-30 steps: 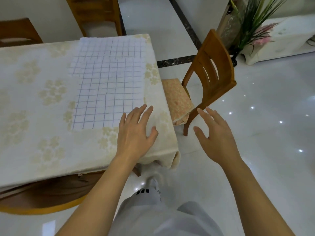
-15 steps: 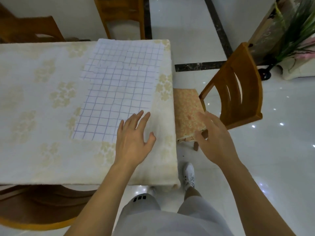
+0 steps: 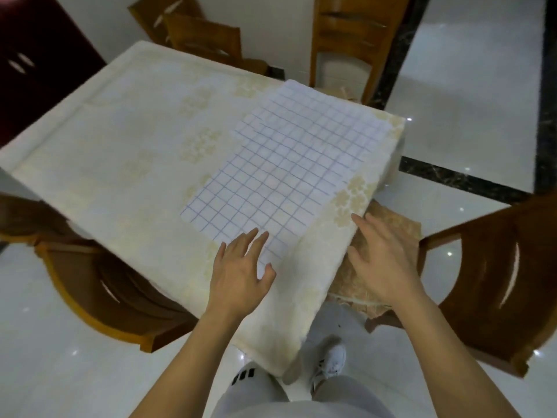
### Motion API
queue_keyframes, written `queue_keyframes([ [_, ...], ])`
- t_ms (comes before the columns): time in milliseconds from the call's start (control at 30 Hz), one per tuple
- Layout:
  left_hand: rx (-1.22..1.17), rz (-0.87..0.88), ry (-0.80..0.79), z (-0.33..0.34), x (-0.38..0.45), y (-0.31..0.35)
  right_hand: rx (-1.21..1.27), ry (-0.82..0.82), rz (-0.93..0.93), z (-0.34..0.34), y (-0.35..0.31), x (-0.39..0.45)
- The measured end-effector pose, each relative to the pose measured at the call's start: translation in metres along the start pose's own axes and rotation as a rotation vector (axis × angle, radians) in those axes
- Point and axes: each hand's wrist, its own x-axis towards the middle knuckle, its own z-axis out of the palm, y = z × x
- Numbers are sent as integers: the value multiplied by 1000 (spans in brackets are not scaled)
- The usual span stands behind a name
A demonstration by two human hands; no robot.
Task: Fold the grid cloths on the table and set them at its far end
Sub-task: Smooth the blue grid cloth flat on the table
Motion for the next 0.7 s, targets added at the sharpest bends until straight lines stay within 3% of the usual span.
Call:
queue_keyframes([
  [133, 78, 30, -57, -1, -6, -22, 32, -108, -95, 19, -16, 19],
  [300, 221, 237, -232, 7, -1, -71, -212, -209, -227, 66, -33, 37],
  [467, 296, 334, -367, 19, 24, -129, -320, -339, -274, 118, -51, 43],
  [600, 301, 419, -439, 24, 53, -171, -362, -343, -242, 159, -63, 48],
  [700, 334, 517, -397, 31, 77, -200, -372, -290, -240, 189, -75, 53],
])
